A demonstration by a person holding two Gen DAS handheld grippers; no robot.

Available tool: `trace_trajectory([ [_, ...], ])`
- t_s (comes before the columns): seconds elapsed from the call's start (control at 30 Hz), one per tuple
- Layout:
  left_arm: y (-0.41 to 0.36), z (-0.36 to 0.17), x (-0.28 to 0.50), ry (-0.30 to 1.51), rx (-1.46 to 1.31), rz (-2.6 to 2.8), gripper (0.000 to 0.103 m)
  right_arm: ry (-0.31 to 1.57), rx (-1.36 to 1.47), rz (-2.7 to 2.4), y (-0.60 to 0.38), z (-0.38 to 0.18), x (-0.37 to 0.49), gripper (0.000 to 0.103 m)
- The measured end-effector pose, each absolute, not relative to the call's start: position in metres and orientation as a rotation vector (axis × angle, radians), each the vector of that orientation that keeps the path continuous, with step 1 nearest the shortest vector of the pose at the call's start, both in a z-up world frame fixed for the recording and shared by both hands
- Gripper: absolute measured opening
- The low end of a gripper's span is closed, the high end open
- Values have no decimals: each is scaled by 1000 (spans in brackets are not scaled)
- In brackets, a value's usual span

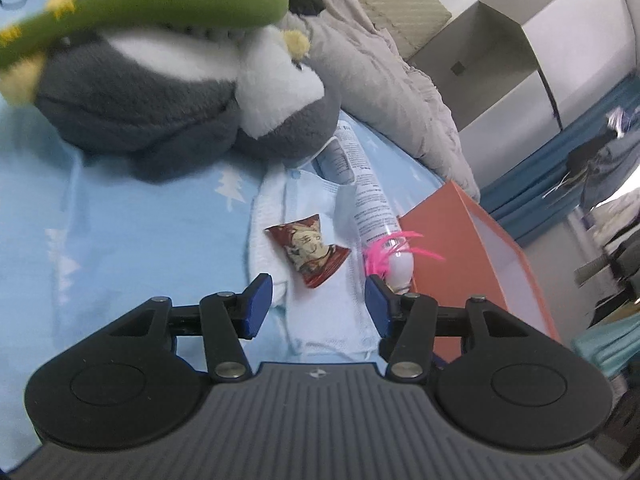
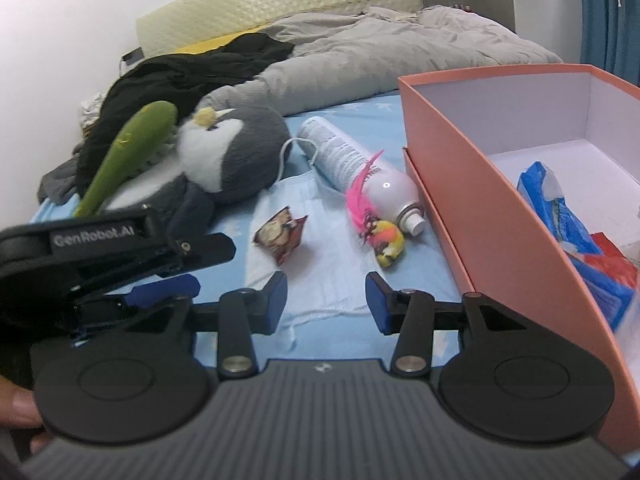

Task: Organize soft objects
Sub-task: 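Grasp the red candy wrapper with left tool while right tool grasps pink feather ball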

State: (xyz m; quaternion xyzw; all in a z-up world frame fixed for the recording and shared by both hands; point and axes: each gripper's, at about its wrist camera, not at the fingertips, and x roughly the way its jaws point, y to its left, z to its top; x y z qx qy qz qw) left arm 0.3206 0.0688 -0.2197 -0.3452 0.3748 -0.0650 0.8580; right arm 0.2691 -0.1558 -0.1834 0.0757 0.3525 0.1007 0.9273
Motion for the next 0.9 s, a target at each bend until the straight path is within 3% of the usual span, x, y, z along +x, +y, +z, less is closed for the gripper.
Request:
trace_trajectory([
  [0.83,73,-276,381,855,-980,-109,57,725,143,38,-154,-216,327,39],
  [0.9,72,-275,383,855,-966,-106,46,737,148,34,-155,-219,330,37],
])
